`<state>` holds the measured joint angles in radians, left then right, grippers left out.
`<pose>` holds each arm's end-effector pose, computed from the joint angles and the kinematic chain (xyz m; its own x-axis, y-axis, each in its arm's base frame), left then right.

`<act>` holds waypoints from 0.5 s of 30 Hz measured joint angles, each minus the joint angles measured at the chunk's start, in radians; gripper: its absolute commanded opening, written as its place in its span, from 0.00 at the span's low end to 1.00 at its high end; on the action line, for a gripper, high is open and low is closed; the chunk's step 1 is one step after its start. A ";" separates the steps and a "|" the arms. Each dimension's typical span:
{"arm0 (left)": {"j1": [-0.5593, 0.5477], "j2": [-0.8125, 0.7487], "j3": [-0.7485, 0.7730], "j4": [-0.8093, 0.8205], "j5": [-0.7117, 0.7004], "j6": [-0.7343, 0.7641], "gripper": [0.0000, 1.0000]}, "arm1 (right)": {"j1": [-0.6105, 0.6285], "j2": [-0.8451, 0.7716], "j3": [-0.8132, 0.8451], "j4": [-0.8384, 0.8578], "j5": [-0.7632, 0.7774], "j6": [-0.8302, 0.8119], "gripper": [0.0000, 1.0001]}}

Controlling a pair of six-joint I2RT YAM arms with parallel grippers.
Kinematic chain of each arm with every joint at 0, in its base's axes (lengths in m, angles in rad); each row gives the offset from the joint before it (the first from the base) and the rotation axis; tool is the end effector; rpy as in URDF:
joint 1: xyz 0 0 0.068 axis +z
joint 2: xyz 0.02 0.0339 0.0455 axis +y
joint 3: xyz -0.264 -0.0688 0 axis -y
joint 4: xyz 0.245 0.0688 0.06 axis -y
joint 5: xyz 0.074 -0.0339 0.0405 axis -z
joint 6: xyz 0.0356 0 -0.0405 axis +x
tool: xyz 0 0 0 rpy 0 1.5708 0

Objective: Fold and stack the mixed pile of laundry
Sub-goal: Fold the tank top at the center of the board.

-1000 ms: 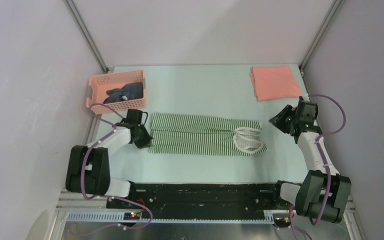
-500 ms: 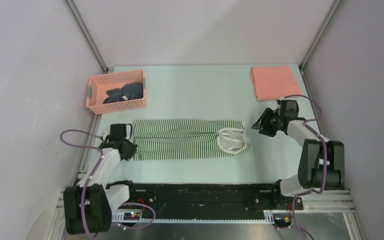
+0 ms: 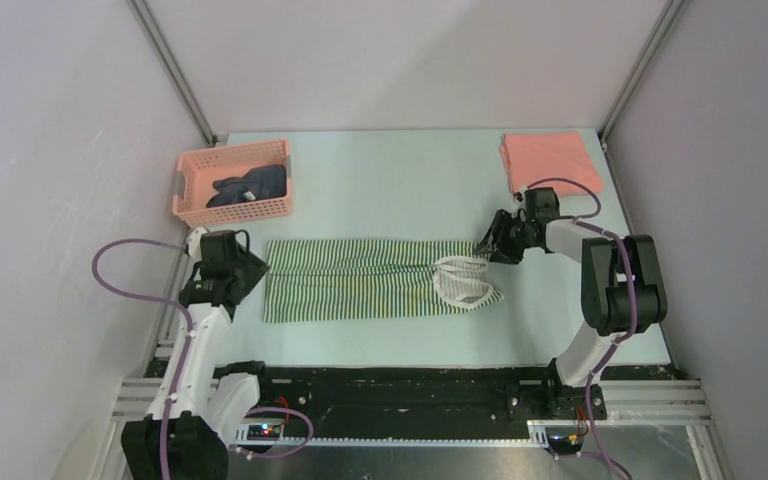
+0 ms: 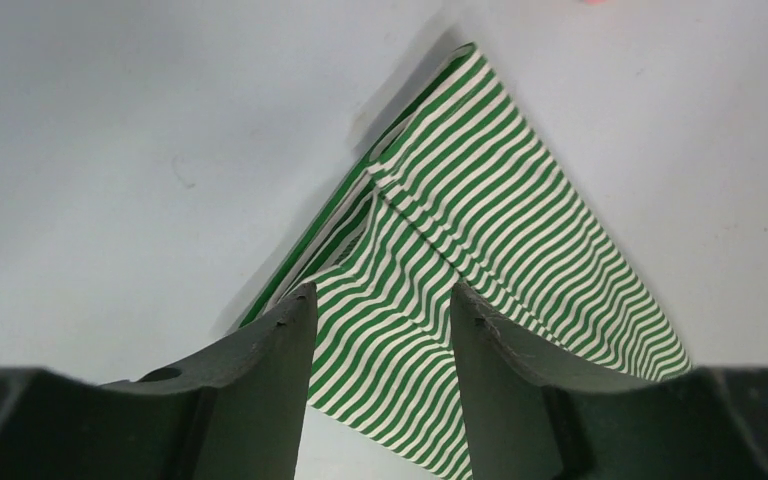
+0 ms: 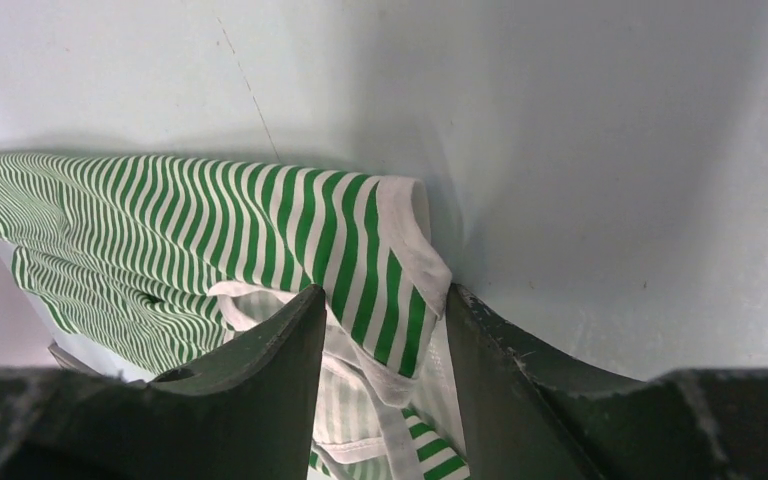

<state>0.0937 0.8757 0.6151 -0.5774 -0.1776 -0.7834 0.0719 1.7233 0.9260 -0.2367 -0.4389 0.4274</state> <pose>0.1747 0.0227 0.2300 -0.3763 -0.7330 -0.5666 -0.6709 0.6374 -0.3790 0.3266 0.0387 0.1498 -0.8968 0.3116 -0.3140 0.0989 0.8330 0.5443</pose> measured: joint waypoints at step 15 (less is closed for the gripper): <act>-0.011 0.009 0.050 0.012 0.101 0.150 0.57 | 0.023 0.148 0.204 -0.086 0.092 -0.010 0.00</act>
<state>0.0826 0.8845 0.6647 -0.5652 -0.0769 -0.6331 0.0952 1.8709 1.1305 -0.3229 -0.3473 0.4175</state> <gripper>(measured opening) 0.569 0.018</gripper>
